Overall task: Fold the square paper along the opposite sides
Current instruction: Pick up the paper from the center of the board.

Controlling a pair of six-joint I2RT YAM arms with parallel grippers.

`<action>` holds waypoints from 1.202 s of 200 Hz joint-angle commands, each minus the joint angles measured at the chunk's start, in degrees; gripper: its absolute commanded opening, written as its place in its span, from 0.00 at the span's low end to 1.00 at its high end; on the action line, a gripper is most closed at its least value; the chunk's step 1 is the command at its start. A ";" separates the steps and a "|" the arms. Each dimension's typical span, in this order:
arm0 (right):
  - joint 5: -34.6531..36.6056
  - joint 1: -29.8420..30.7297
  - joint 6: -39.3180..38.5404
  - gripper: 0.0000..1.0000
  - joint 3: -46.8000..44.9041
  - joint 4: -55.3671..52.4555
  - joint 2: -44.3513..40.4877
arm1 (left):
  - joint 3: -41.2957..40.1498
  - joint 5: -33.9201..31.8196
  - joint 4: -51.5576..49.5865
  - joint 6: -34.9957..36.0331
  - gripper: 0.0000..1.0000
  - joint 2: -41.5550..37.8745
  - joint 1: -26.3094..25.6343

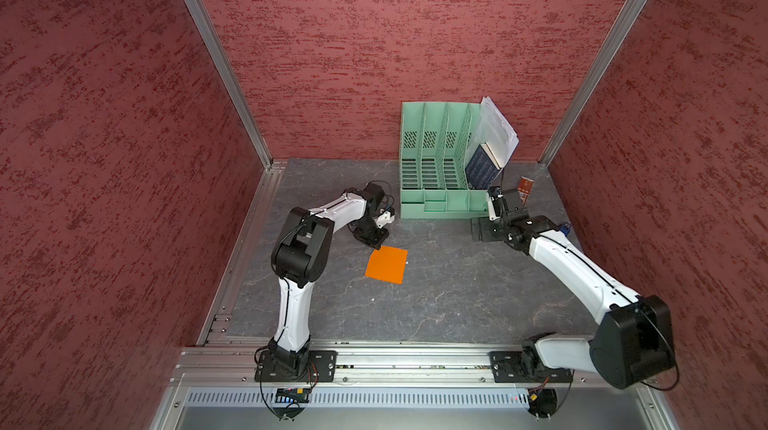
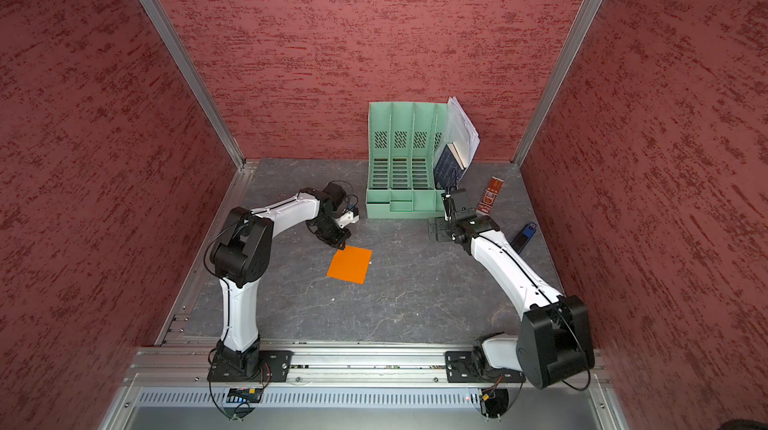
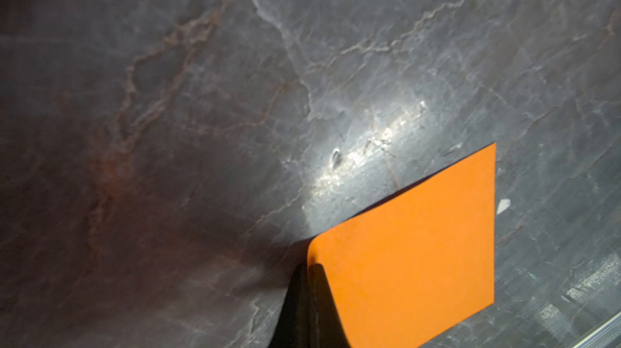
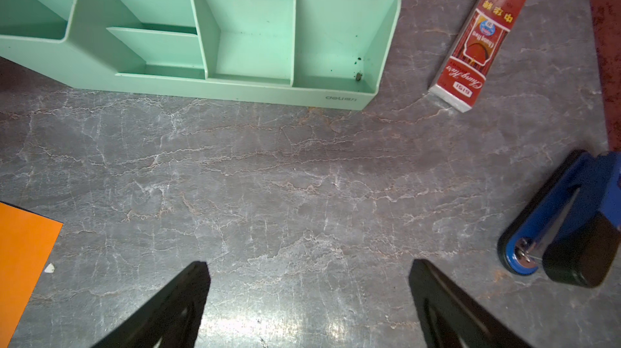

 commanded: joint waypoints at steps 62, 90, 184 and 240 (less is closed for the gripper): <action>-8.75 0.16 -1.65 0.98 -0.38 3.31 -2.16 | 3.86 3.37 -5.21 -1.67 0.00 -7.30 -1.29; -26.79 0.16 -1.76 0.98 -0.60 9.68 -5.42 | 7.60 2.76 -2.73 -3.04 0.00 -15.39 -3.39; -57.83 0.09 -3.96 0.97 -6.17 34.52 -12.80 | -5.52 19.95 26.30 -9.71 0.02 -43.51 -6.28; -72.14 0.08 -1.62 0.89 -4.72 40.99 -13.20 | -6.02 22.99 26.63 -9.58 0.03 -46.37 -6.40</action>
